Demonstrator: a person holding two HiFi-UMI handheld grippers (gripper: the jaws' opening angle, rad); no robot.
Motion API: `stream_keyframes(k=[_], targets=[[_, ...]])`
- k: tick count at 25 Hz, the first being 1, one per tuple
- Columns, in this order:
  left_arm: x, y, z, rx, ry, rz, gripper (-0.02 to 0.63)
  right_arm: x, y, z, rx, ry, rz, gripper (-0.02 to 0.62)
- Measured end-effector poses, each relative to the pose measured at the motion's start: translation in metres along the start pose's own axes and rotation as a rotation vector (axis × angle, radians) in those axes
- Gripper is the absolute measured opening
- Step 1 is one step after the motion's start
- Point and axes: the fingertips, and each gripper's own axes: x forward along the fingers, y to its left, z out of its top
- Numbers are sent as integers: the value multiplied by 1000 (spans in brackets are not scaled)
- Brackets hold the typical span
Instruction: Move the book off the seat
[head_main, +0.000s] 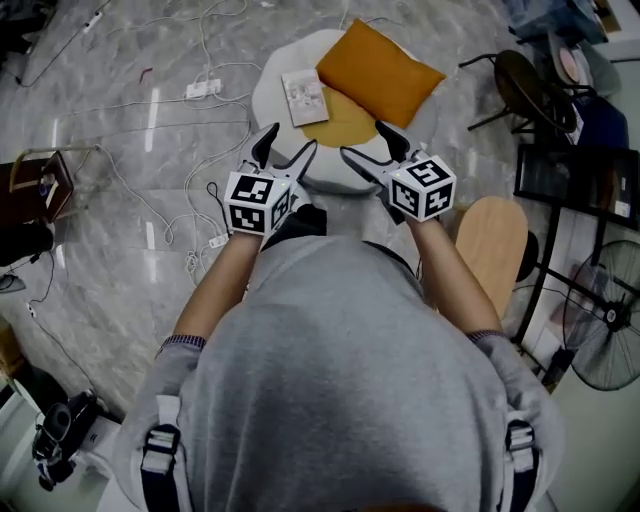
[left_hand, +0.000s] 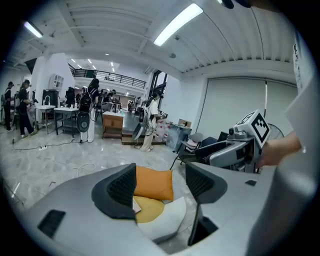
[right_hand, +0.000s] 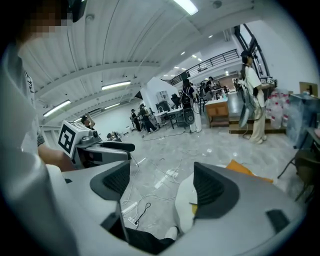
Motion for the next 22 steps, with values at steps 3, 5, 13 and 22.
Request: stream_keyframes(k=[3, 5, 13, 22], targets=[[20, 27, 5, -5, 20, -16, 327, 22, -14, 12, 14, 1, -25, 416], [31, 39, 8, -12, 33, -24, 327, 33, -25, 16, 29, -1, -45, 416], [92, 55, 7, -39, 82, 2, 327, 57, -91, 21, 71, 13, -44, 416], [168, 73, -26, -177, 142, 103, 327, 98, -164, -1, 85, 111, 71, 416]])
